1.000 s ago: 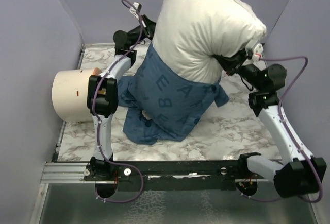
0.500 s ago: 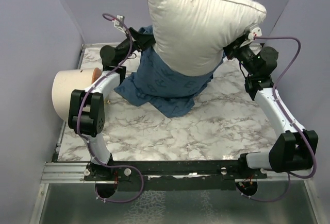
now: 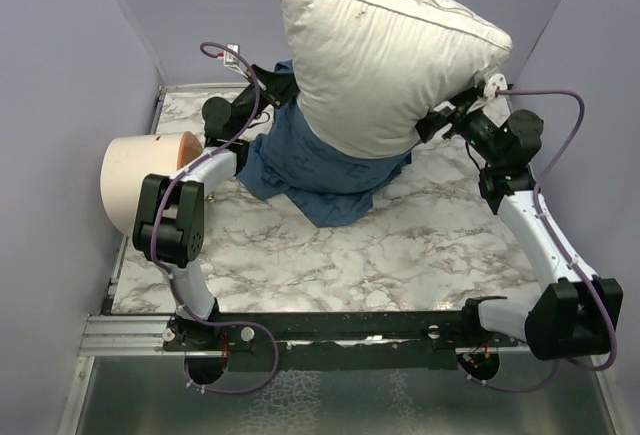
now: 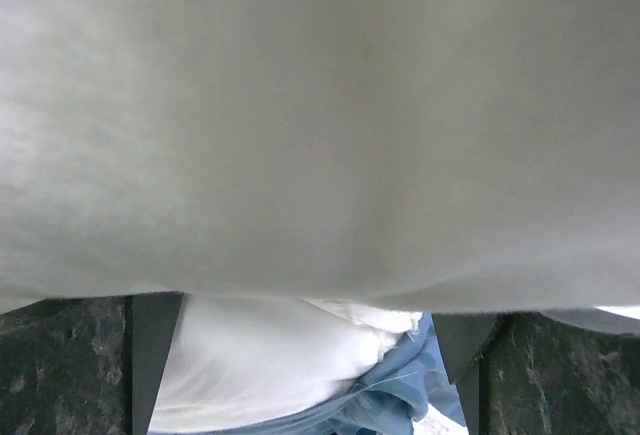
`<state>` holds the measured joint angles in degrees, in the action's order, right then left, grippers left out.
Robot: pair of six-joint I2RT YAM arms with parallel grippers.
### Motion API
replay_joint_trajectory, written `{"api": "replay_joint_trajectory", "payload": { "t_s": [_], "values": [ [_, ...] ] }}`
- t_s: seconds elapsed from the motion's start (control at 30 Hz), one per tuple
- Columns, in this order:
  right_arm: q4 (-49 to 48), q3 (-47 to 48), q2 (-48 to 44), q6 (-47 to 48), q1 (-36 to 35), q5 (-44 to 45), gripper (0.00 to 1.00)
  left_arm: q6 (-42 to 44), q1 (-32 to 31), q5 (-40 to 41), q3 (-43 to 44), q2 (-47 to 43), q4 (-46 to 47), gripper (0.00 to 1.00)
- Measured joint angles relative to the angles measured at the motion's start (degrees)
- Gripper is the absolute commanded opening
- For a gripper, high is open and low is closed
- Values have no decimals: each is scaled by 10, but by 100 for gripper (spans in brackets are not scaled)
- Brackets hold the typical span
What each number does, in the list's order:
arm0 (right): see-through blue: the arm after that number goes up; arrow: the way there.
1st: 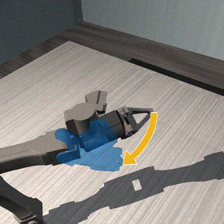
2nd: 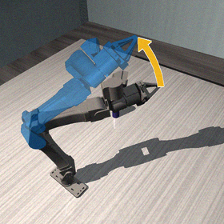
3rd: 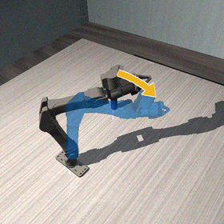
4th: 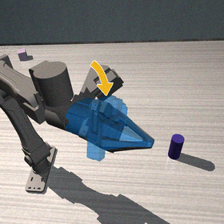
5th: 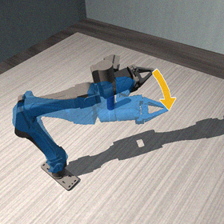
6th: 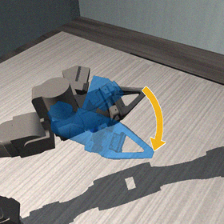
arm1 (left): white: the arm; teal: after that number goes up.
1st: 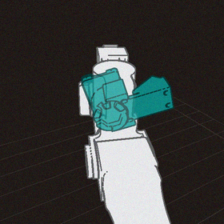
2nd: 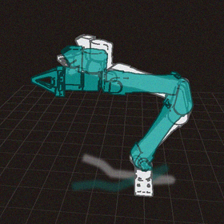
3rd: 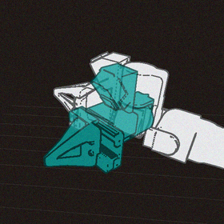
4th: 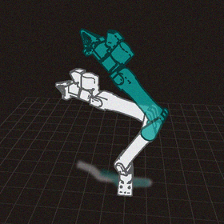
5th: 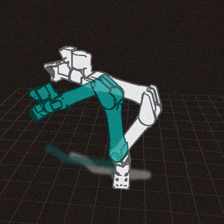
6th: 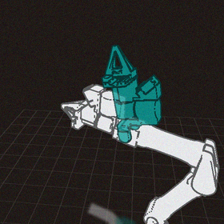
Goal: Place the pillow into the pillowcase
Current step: Stuff the pillow into the pillowcase.
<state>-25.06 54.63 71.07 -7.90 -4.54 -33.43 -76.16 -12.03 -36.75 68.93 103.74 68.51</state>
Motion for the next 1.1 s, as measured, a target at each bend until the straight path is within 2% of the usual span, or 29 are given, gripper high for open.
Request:
{"api": "replay_joint_trajectory", "payload": {
  "t_s": [0.2, 0.43, 0.57, 0.7, 0.77, 0.8, 0.87, 0.9, 0.93, 0.97, 1.03, 1.1],
  "values": [
    [28, -39, -77, -7, -2, -25, 100, 1, 0, 22, 0, -1, -12, 0],
    [45, -64, -124, -14, -4, -57, 100, -12, 17, 39, 0, -4, -31, 0],
    [12, -67, -116, -46, -5, -104, 100, -13, 23, 39, 3, -4, -40, 0],
    [-59, -52, -61, -106, -6, -141, 99, 2, 19, 38, 5, -7, -53, 0],
    [-101, -43, -27, -140, -6, -142, 88, 17, 14, 38, 6, -12, -70, 0],
    [-120, -37, -9, -160, -6, -142, 77, 24, 11, 38, 6, -14, -76, 0],
    [-142, -25, 12, -184, -5, -140, 41, 45, 5, 38, 9, -20, -95, 0],
    [-150, -20, 21, -195, -5, -139, 28, 55, 2, 38, 11, -24, -106, 0],
    [-158, -9, 33, -204, -4, -139, 21, 66, 0, 38, 12, -27, -114, 0],
    [-163, -3, 40, -214, -3, -139, 14, 73, -1, 38, 14, -30, -121, 5],
    [-170, 4, 49, -224, -2, -138, 6, 90, 2, 38, 17, -37, -139, 19],
    [-168, 4, 49, -219, -2, -140, 1, 103, 9, 36, 18, -49, -161, 31]
  ]
}}
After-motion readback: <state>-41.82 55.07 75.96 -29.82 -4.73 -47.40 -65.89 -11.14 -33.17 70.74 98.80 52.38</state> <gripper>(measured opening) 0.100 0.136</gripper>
